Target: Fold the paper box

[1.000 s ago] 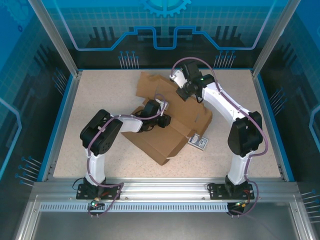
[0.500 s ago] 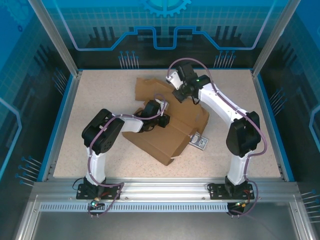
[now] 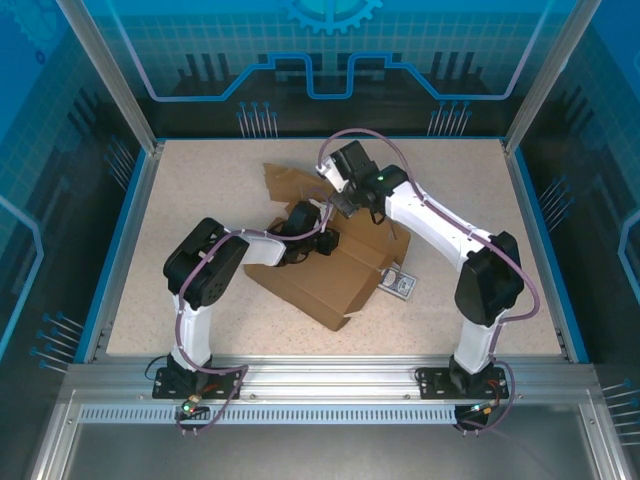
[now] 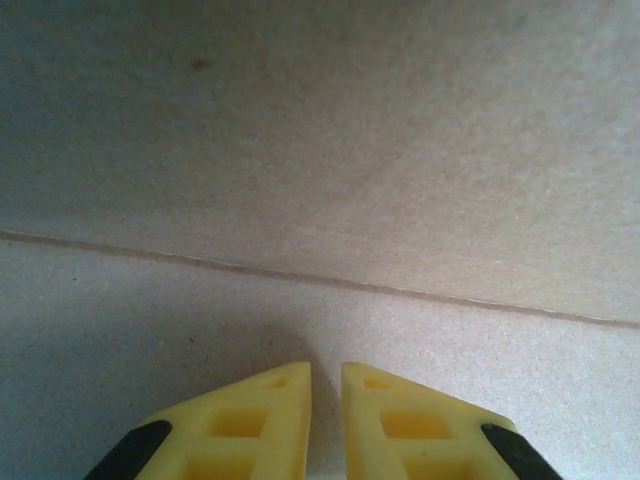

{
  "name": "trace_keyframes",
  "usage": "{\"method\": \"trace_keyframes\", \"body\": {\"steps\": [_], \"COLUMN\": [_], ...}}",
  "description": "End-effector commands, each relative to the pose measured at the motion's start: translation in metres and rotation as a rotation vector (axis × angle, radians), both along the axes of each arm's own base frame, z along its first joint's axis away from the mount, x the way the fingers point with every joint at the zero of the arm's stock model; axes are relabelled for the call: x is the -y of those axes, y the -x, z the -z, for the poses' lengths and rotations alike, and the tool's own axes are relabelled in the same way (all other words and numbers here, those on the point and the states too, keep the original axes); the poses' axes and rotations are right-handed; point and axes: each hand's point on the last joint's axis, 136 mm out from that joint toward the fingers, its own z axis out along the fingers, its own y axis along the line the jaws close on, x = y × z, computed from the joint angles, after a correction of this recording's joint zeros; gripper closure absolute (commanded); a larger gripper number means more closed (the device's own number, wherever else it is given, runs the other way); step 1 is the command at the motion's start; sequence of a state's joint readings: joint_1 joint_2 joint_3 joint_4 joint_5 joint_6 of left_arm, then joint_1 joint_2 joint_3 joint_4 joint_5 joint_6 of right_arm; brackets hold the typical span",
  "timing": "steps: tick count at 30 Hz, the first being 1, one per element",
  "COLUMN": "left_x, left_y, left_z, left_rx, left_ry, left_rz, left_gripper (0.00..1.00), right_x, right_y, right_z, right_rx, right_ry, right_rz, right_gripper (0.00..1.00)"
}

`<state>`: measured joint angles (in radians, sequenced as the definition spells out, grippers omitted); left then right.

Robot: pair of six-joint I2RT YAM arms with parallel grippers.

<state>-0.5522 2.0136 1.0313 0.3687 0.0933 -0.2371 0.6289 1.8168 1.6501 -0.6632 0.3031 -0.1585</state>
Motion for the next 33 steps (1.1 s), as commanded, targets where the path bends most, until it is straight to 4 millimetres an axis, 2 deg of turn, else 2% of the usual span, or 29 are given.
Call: {"method": "trace_keyframes", "body": {"steps": [1,5,15,19,23,29,33], "left_x": [-0.003,-0.004,-0.008,-0.011,-0.012,-0.015,-0.016], "left_y": [0.009,0.010,0.011,0.010,0.009,0.008,0.009], "left_z": [0.013,0.011,0.009,0.010,0.011,0.012,0.012], "left_rx": [-0.032,-0.028,-0.030,-0.037,-0.040,-0.040,-0.039], "left_ry": [-0.012,-0.007,-0.005,-0.003,-0.002,0.000,0.002], "left_rz": [-0.002,-0.004,-0.010,-0.016,-0.020,-0.028,-0.033], "left_gripper": [0.83,0.83,0.82,0.82,0.82,0.82,0.82], "right_x": [-0.007,-0.001,0.030,0.036,0.021,-0.008,-0.025], "right_y": [0.019,0.008,-0.038,-0.046,-0.037,-0.009,0.009], "right_z": [0.016,0.010,0.002,0.001,-0.001,-0.001,0.006], "right_rx": [-0.067,-0.029,0.003,-0.013,-0.024,-0.042,-0.049], "right_ry": [-0.015,0.022,0.055,0.047,0.031,0.008,0.024], "right_rz": [-0.001,0.010,0.048,0.050,0.014,-0.014,-0.028], "right_gripper": [0.96,0.96,0.95,0.94,0.94,0.94,0.94]}}
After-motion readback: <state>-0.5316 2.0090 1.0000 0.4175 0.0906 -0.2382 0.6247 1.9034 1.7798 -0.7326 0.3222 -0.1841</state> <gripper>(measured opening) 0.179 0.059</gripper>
